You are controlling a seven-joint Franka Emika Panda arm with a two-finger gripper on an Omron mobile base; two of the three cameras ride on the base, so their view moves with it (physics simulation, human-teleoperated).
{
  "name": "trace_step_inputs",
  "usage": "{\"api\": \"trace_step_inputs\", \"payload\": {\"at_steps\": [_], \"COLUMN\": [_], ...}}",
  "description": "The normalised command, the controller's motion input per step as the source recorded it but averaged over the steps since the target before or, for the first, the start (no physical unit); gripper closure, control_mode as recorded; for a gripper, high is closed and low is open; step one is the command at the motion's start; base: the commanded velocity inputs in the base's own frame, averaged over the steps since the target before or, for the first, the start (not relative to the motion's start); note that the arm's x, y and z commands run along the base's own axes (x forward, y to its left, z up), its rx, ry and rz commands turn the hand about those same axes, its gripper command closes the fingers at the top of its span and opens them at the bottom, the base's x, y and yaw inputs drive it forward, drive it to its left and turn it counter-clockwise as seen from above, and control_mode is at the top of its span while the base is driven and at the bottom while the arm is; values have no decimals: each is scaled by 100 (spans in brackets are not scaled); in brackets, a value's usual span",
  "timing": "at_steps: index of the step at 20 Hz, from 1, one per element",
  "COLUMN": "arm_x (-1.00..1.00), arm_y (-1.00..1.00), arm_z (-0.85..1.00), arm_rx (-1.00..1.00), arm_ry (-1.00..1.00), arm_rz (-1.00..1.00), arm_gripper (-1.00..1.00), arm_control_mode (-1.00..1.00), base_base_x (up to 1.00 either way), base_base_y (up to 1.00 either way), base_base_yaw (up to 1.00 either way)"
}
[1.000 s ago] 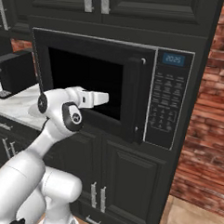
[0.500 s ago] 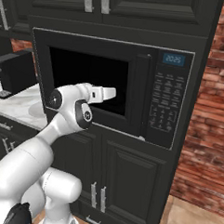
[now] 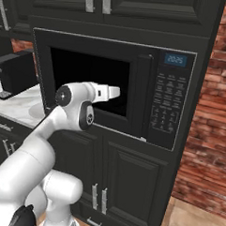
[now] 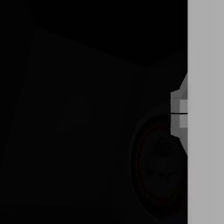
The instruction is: Pick the marshmallow from the counter and place it in the microwave. Then turn on the microwave.
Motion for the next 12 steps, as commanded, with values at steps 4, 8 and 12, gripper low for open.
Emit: {"api": "trace_step_inputs", "payload": {"at_steps": [4, 8, 12], "arm_x": [-2, -22, -35], "arm_y": [-5, 0, 0], "arm_z": [26, 19, 17], "arm_rx": [3, 1, 1], "arm_ry": [3, 0, 0], "arm_rz": [7, 6, 4], "arm_gripper": [100, 100, 100], "arm_control_mode": [-100, -100, -100], "base_base_x": [0, 0, 0], "base_base_y": [0, 0, 0], "base_base_yaw": [0, 0, 0]}}
